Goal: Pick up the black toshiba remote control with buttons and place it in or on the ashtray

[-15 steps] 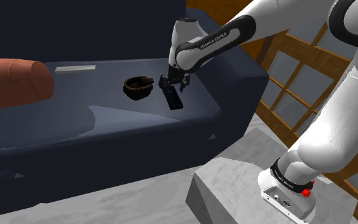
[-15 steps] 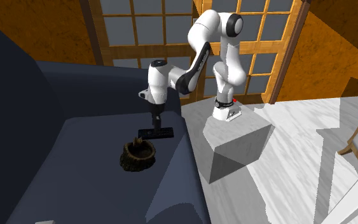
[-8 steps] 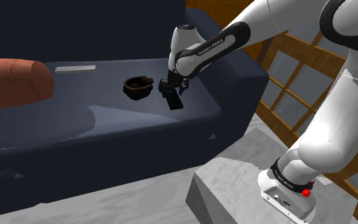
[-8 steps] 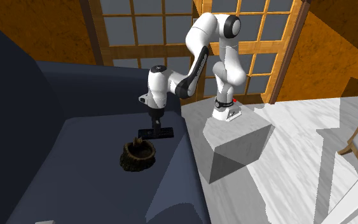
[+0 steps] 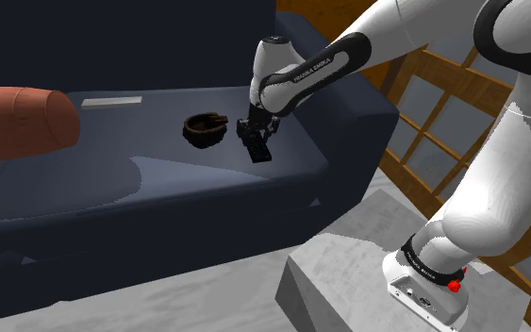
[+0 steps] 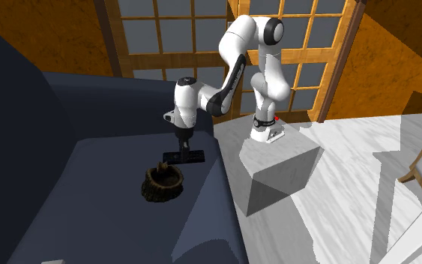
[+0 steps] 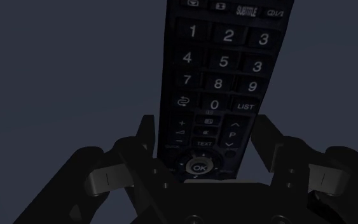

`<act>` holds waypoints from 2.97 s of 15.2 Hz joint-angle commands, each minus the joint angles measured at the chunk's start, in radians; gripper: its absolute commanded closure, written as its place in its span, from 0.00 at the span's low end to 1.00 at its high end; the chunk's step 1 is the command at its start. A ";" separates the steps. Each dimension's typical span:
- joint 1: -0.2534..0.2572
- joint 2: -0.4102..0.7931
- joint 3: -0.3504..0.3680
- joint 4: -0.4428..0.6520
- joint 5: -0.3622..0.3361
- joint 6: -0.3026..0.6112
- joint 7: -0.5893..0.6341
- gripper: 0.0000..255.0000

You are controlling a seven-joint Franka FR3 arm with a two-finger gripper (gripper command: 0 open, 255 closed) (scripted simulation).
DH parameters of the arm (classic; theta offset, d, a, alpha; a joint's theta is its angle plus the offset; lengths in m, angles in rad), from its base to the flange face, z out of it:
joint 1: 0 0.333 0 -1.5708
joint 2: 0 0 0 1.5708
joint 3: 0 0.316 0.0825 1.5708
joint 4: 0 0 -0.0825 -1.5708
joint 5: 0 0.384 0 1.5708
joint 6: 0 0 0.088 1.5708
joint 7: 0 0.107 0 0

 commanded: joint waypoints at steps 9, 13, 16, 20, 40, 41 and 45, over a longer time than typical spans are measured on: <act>-0.002 -0.025 0.003 0.012 0.011 -0.036 -0.008 1.00; -0.005 -0.055 0.006 0.031 0.024 -0.085 -0.018 1.00; -0.006 -0.076 0.008 0.048 0.033 -0.122 -0.025 1.00; -0.008 -0.102 0.010 0.073 0.044 -0.172 -0.032 1.00; 0.026 -0.022 0.033 0.395 0.018 -0.418 0.019 1.00; 0.038 0.017 0.037 0.448 0.005 -0.434 0.035 1.00; 0.094 0.186 0.044 0.689 -0.046 -0.515 0.091 1.00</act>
